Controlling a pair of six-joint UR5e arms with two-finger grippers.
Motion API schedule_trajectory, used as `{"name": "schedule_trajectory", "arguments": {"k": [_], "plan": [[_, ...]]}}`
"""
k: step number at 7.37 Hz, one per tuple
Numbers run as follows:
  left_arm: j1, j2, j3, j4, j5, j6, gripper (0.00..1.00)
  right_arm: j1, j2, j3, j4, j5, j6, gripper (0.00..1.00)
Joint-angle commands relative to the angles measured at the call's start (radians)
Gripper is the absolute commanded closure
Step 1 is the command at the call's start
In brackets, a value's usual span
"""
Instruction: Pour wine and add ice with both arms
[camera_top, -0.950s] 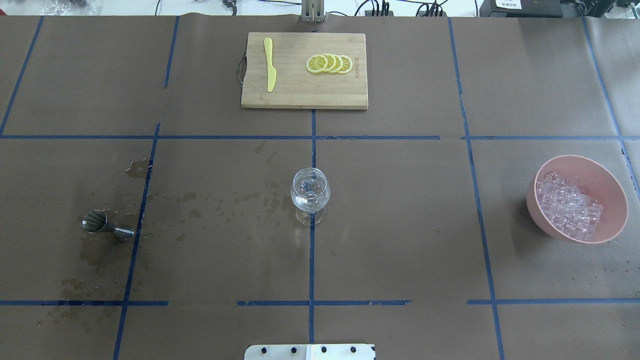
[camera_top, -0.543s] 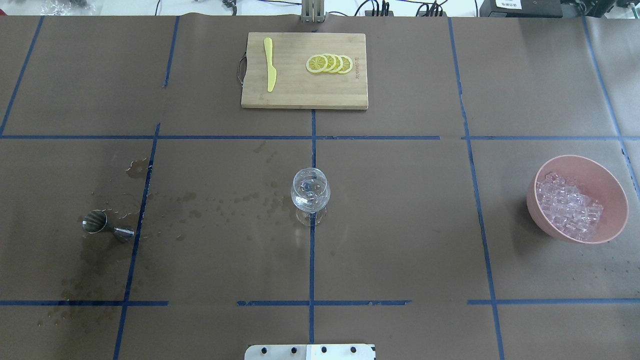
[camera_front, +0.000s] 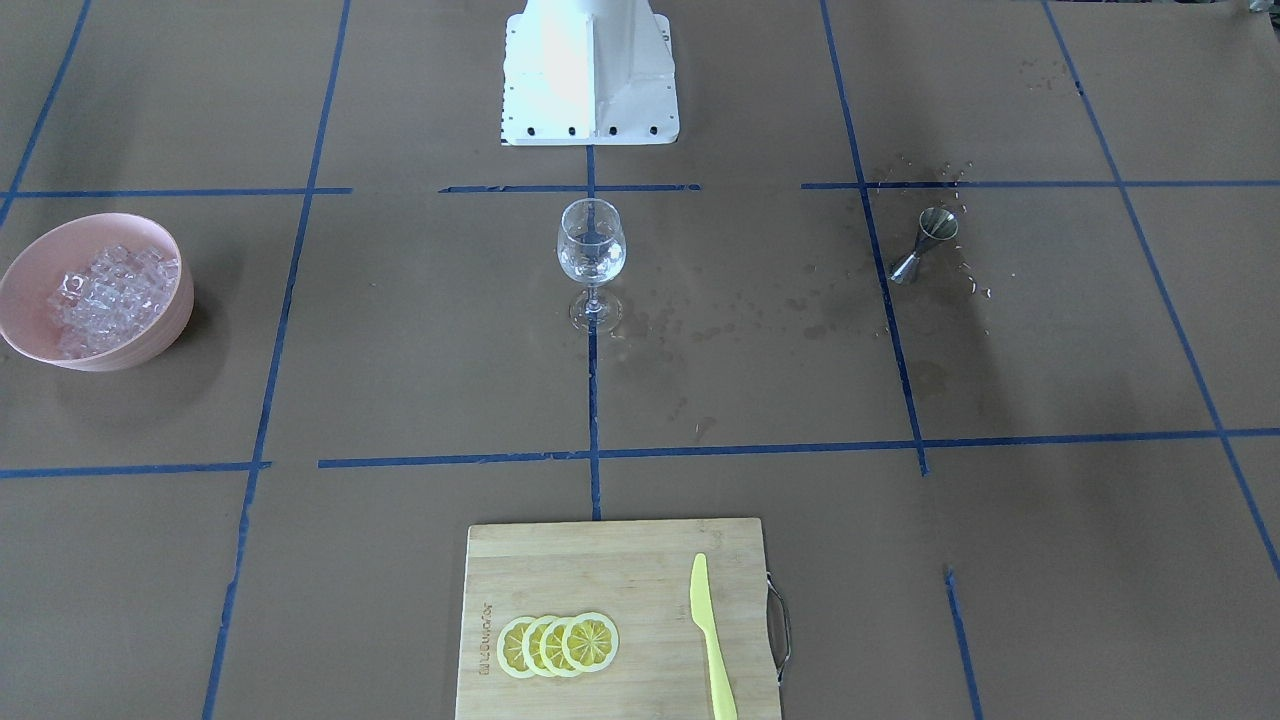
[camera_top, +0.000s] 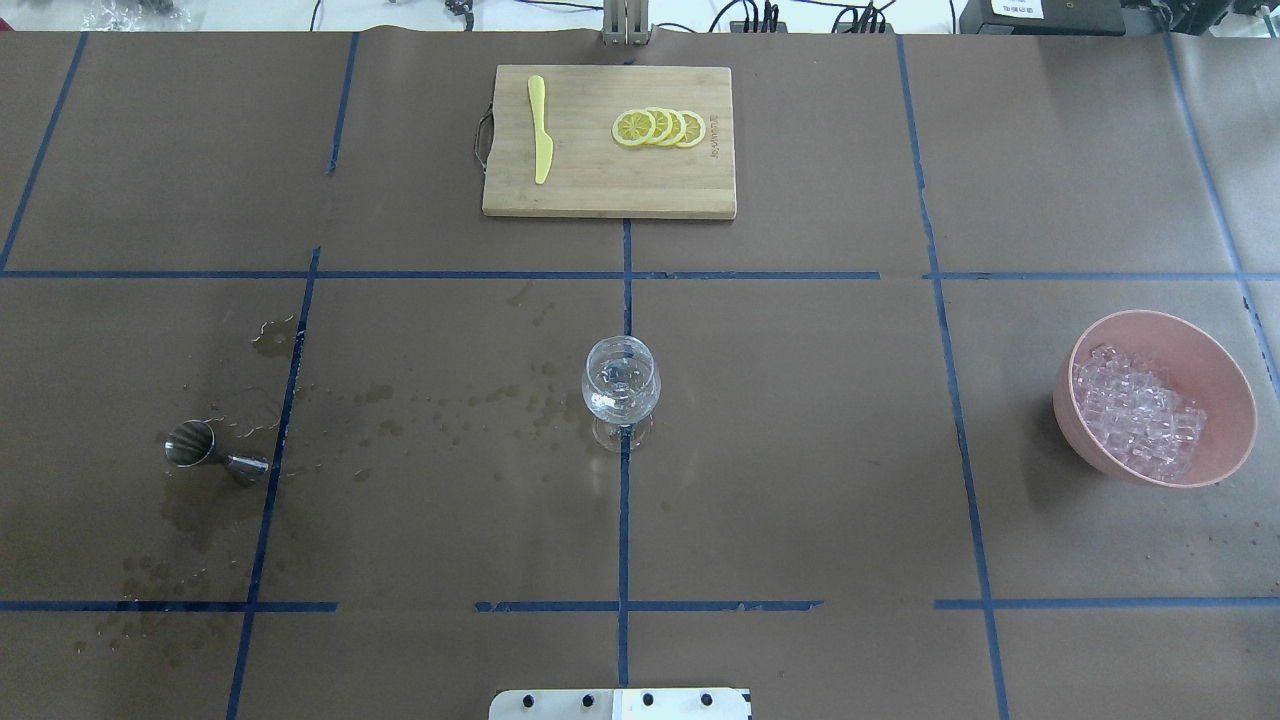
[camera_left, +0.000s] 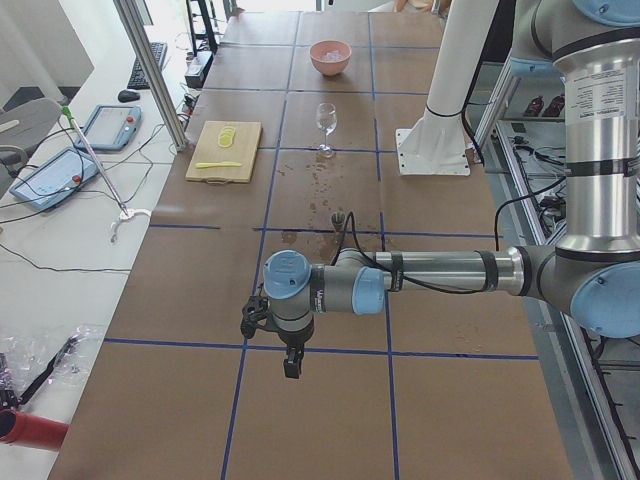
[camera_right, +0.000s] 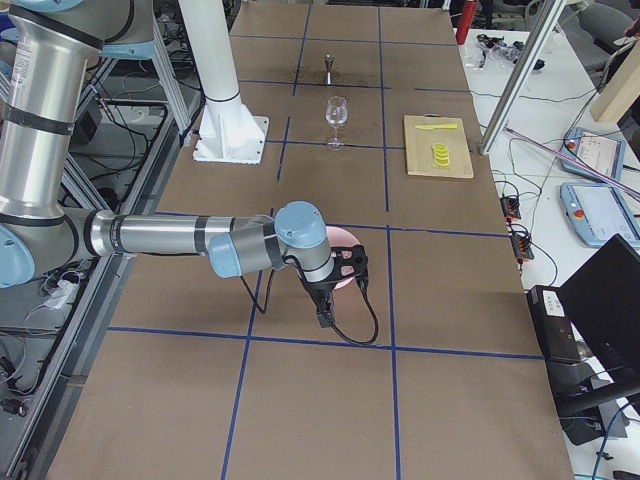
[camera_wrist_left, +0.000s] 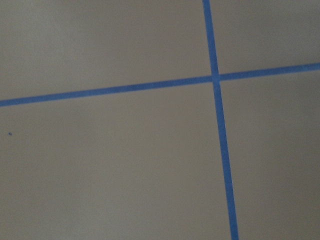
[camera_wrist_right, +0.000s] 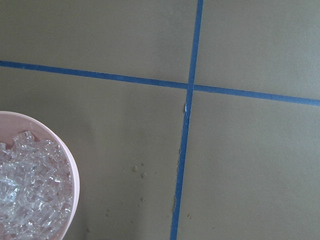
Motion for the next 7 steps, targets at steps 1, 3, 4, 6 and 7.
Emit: {"name": "schedule_trajectory", "arguments": {"k": [1, 3, 4, 6, 7], "plan": [[-0.052, -0.012, -0.092, 0.132, -0.025, 0.020, 0.00, 0.000, 0.000, 0.017, 0.002, 0.002, 0.002, 0.00], [-0.050, -0.029, -0.073, 0.082, -0.025, 0.018, 0.00, -0.002, 0.000, 0.050, 0.000, 0.023, 0.008, 0.00], [-0.050, -0.030, -0.083, 0.075, -0.027, 0.017, 0.00, -0.006, 0.000, 0.066, 0.000, 0.044, 0.052, 0.00], [-0.050, -0.030, -0.089, 0.048, -0.027, 0.017, 0.00, -0.117, 0.000, 0.118, 0.021, 0.032, 0.214, 0.00], [-0.050, -0.030, -0.089, 0.046, -0.025, 0.017, 0.00, -0.206, 0.000, 0.116, 0.163, -0.024, 0.404, 0.00]]}}
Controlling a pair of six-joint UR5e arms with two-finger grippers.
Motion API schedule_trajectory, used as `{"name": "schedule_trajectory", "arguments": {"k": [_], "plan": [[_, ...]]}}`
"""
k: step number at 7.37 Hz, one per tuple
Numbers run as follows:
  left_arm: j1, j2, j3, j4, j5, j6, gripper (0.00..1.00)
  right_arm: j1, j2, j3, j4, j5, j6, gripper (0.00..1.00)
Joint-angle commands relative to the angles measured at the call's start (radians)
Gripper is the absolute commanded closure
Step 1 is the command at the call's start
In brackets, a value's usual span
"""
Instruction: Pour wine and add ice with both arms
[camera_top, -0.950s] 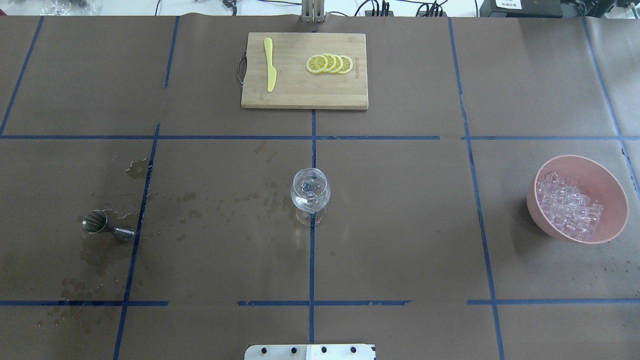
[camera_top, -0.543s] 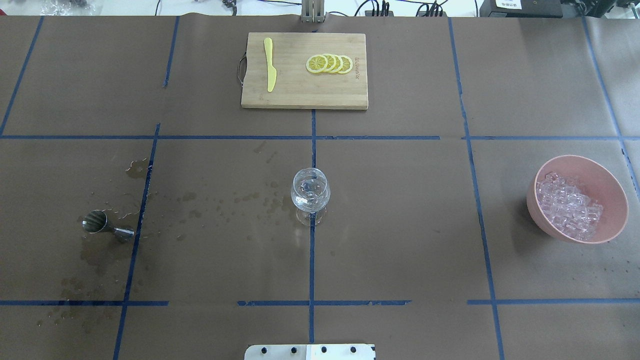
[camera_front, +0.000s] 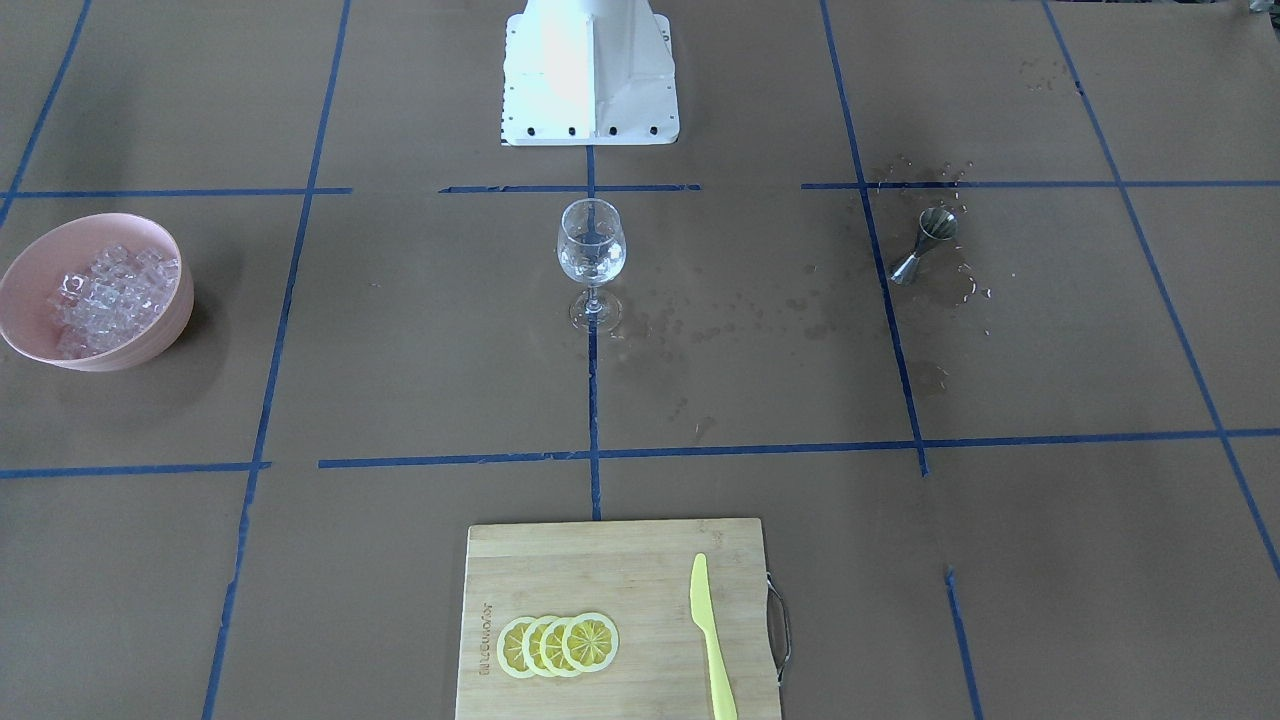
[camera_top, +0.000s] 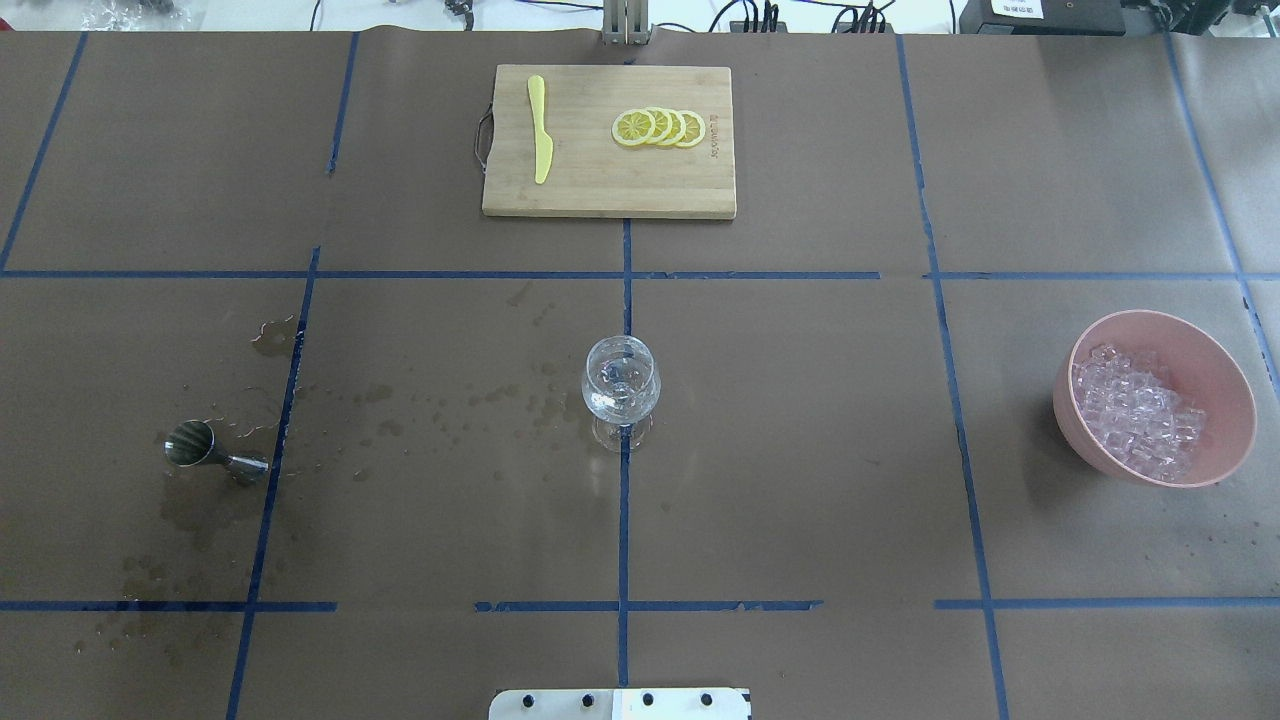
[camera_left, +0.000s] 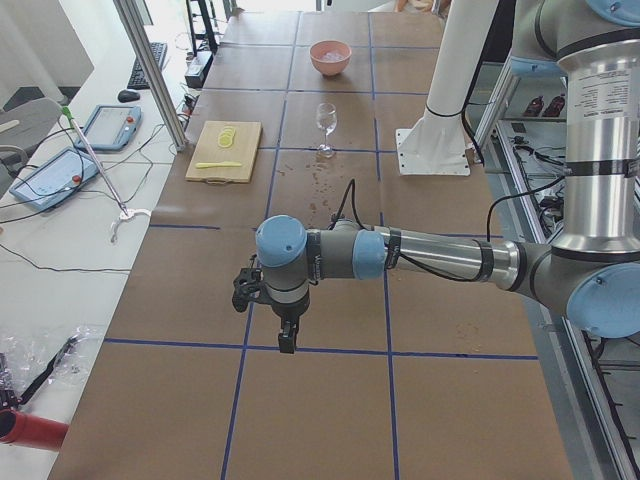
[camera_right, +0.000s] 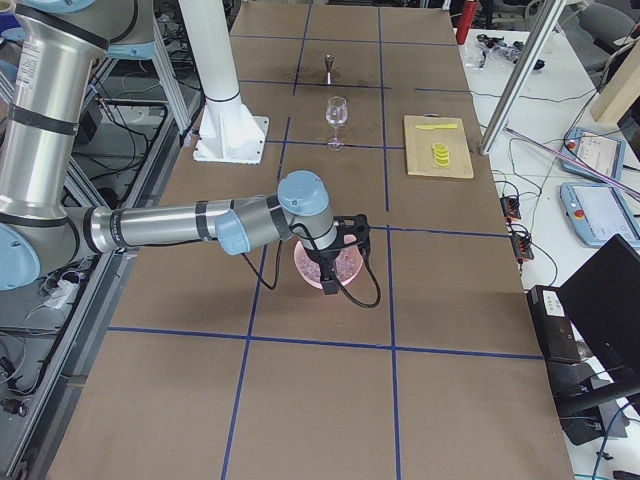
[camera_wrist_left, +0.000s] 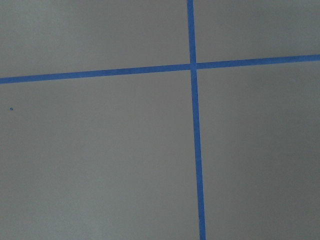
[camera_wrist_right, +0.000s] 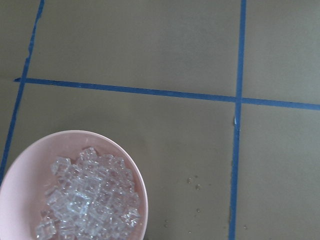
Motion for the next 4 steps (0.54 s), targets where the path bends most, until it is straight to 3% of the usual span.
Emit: {"name": "schedule_trajectory", "arguments": {"k": [1, 4], "plan": [[0.000, 0.000, 0.000, -0.017, 0.001, 0.000, 0.00, -0.221, -0.012, 0.006, 0.247, -0.121, 0.376, 0.00], [0.000, 0.000, 0.008, -0.043, 0.000, 0.000, 0.00, -0.513, -0.015, 0.003, 0.354, -0.412, 0.649, 0.02]]}}
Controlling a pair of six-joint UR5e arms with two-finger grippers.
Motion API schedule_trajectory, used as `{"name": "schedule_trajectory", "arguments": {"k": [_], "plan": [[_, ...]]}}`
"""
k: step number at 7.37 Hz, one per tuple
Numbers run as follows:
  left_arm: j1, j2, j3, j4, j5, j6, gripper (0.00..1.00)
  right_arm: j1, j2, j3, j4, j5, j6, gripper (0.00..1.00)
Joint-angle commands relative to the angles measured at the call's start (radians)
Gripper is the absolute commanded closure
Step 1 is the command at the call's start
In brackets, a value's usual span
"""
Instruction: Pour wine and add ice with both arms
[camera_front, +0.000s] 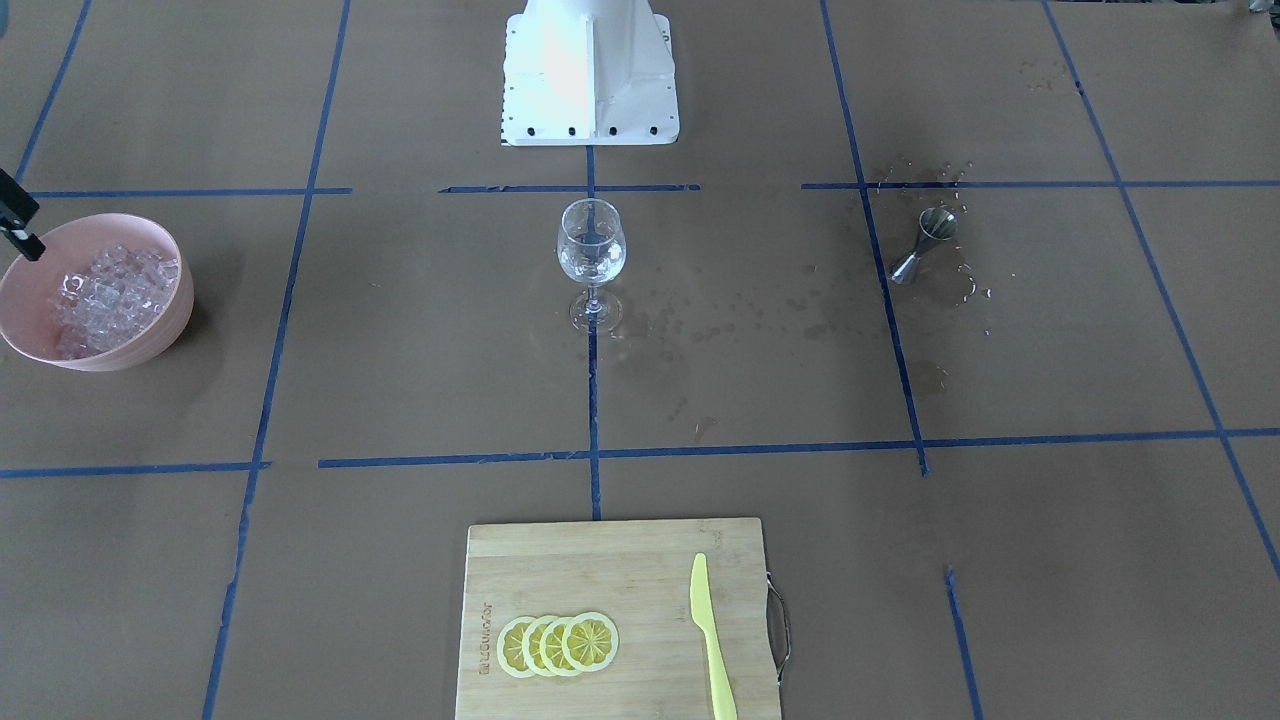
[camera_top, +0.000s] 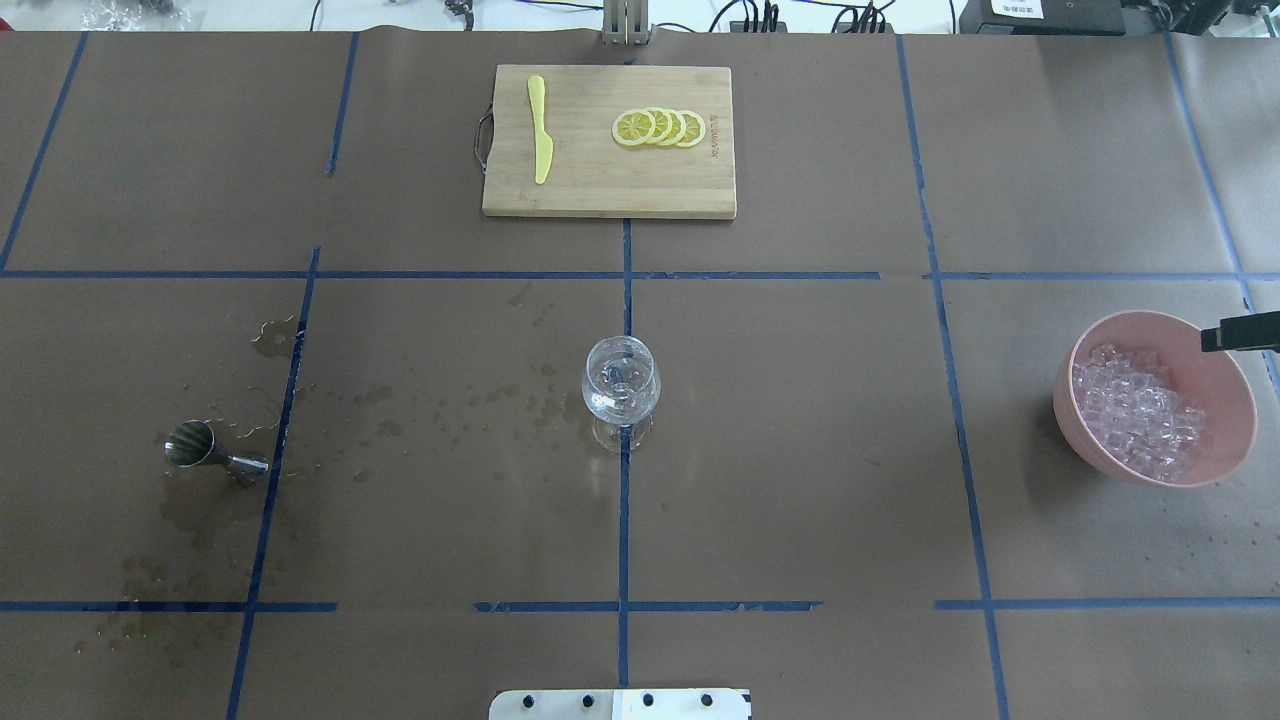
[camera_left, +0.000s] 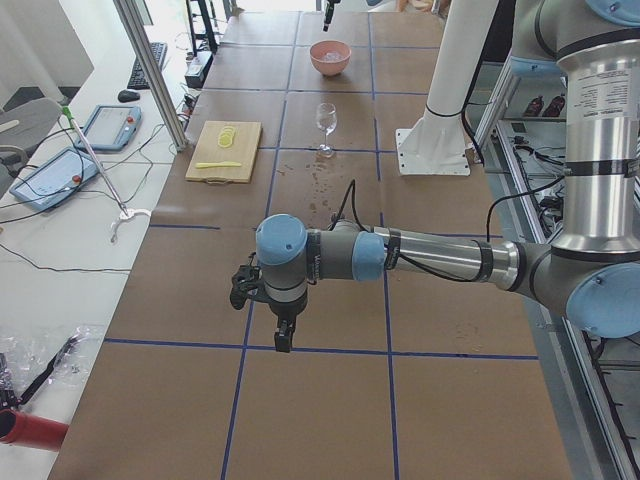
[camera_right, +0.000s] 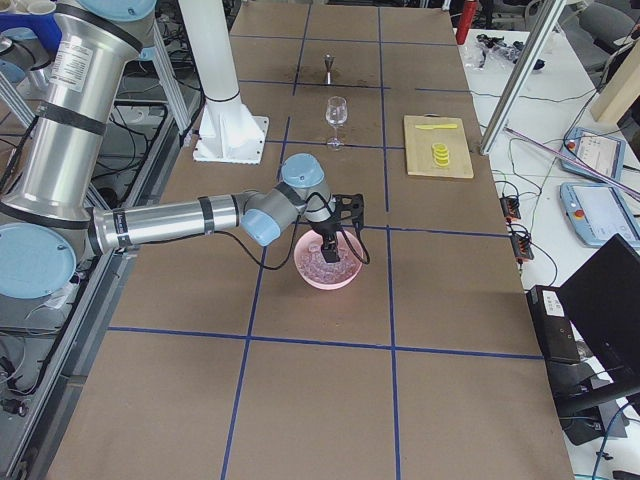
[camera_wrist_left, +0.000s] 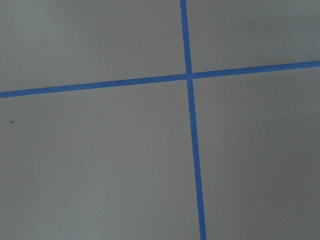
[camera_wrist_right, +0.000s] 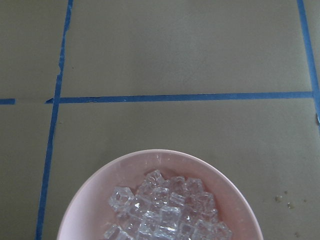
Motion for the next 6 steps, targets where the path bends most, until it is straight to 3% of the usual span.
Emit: {"name": "schedule_trajectory", "arguments": {"k": [1, 3, 6], "plan": [[0.000, 0.000, -0.001, -0.005, -0.001, 0.000, 0.00, -0.149, -0.003, -0.002, 0.039, -0.138, 0.124, 0.10], [0.000, 0.000, -0.001, -0.005, -0.001, 0.000, 0.00, -0.223, -0.002, -0.051, 0.041, -0.214, 0.125, 0.16], [0.000, 0.002, -0.001, -0.005, -0.001, 0.002, 0.00, -0.245, -0.003, -0.070, 0.040, -0.218, 0.124, 0.29]]}}
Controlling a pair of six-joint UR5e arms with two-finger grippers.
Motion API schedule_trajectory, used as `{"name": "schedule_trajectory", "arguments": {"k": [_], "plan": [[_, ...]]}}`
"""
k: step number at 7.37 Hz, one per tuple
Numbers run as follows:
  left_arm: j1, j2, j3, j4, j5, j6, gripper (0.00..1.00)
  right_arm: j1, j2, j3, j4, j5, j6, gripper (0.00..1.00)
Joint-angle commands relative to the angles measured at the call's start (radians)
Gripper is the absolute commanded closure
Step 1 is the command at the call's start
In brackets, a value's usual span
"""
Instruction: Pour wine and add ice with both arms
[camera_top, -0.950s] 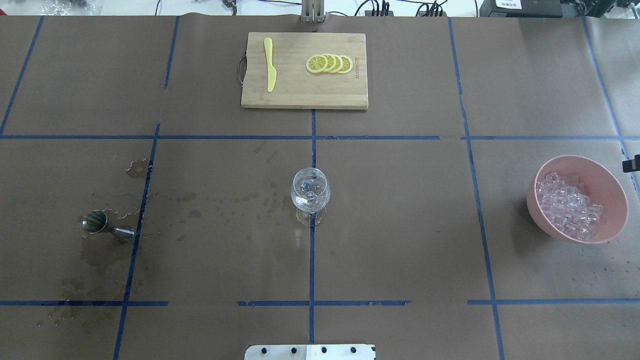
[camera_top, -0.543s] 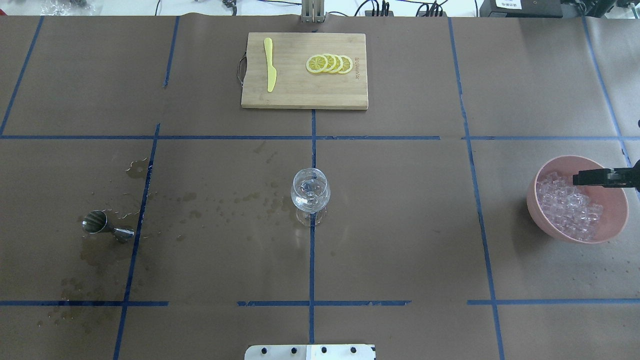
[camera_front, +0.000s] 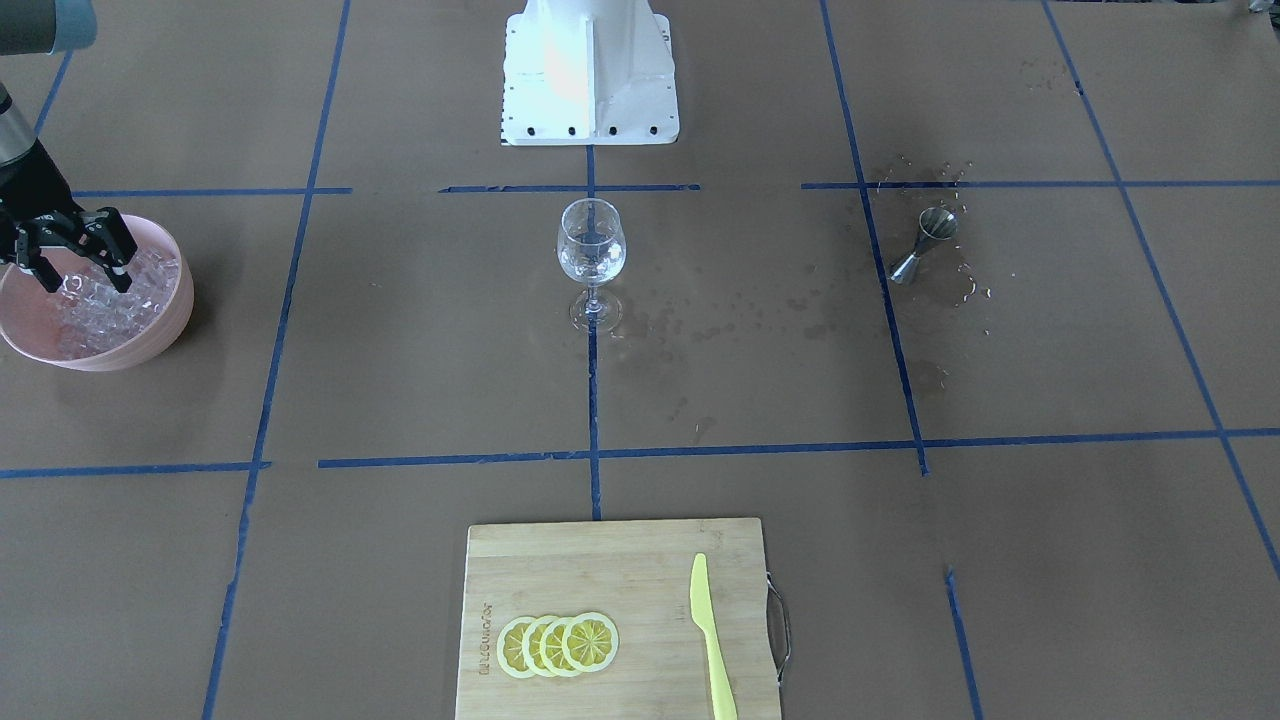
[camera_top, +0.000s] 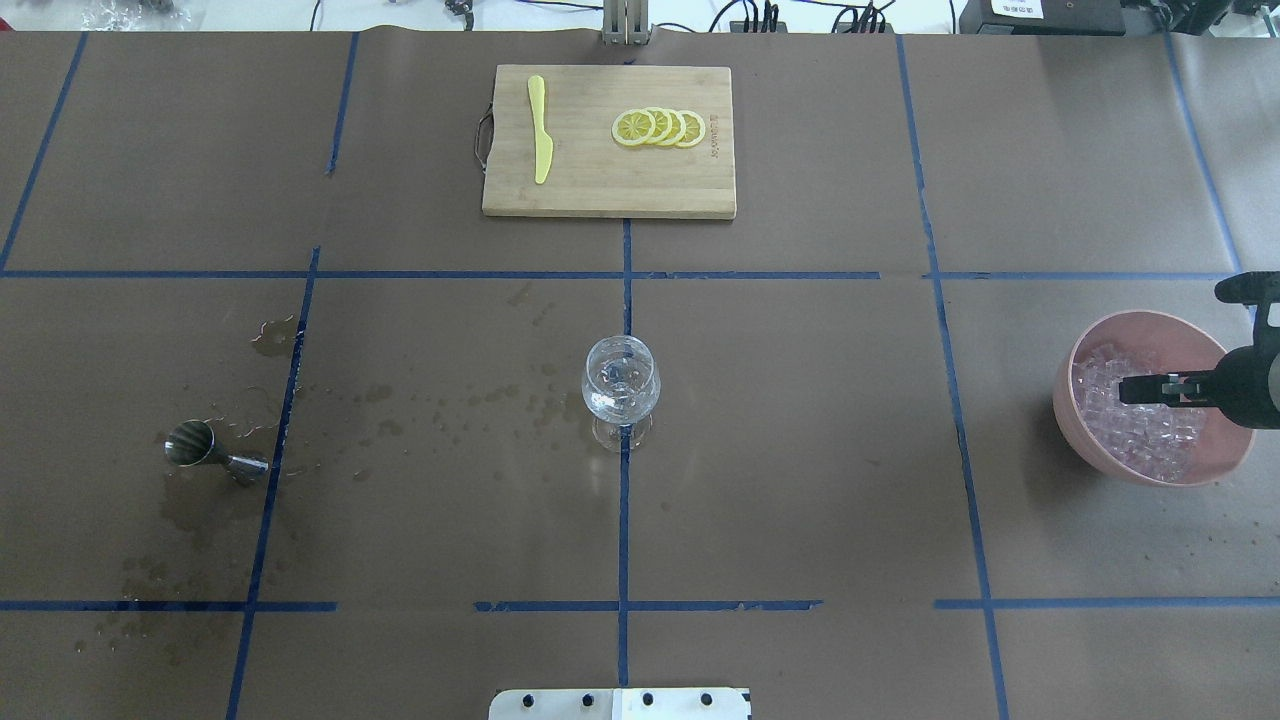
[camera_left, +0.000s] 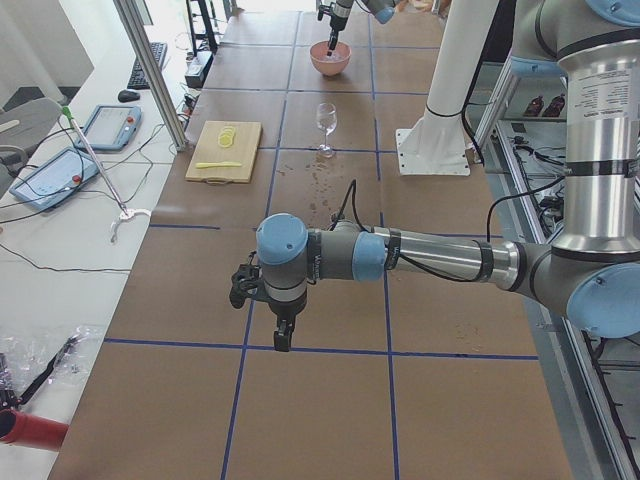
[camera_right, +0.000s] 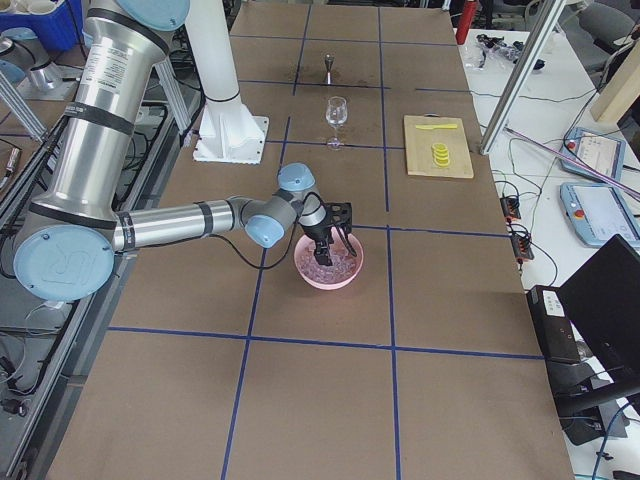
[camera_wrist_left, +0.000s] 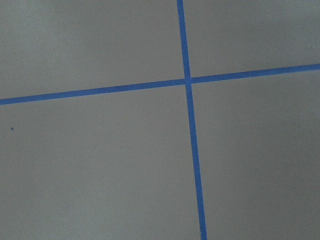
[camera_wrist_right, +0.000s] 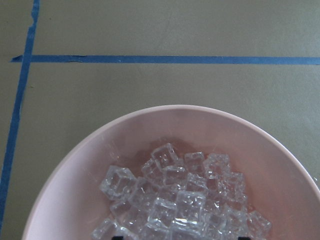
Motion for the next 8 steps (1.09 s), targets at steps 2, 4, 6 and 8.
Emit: {"name": "schedule_trajectory", "arguments": {"k": [2, 4, 6, 8], "plan": [[0.000, 0.001, 0.000, 0.000, 0.000, 0.001, 0.00, -0.026, -0.001, -0.018, -0.001, -0.005, -0.004, 0.41], [0.000, 0.001, 0.000, 0.000, -0.011, 0.001, 0.00, -0.024, 0.001, -0.018, -0.001, -0.005, -0.007, 0.86], [0.000, 0.003, 0.002, 0.000, -0.014, 0.001, 0.00, -0.020, 0.001, -0.007, -0.001, -0.005, -0.024, 1.00], [0.000, 0.003, 0.000, 0.000, -0.015, 0.001, 0.00, 0.014, 0.005, 0.056, -0.015, 0.012, -0.032, 1.00]]}}
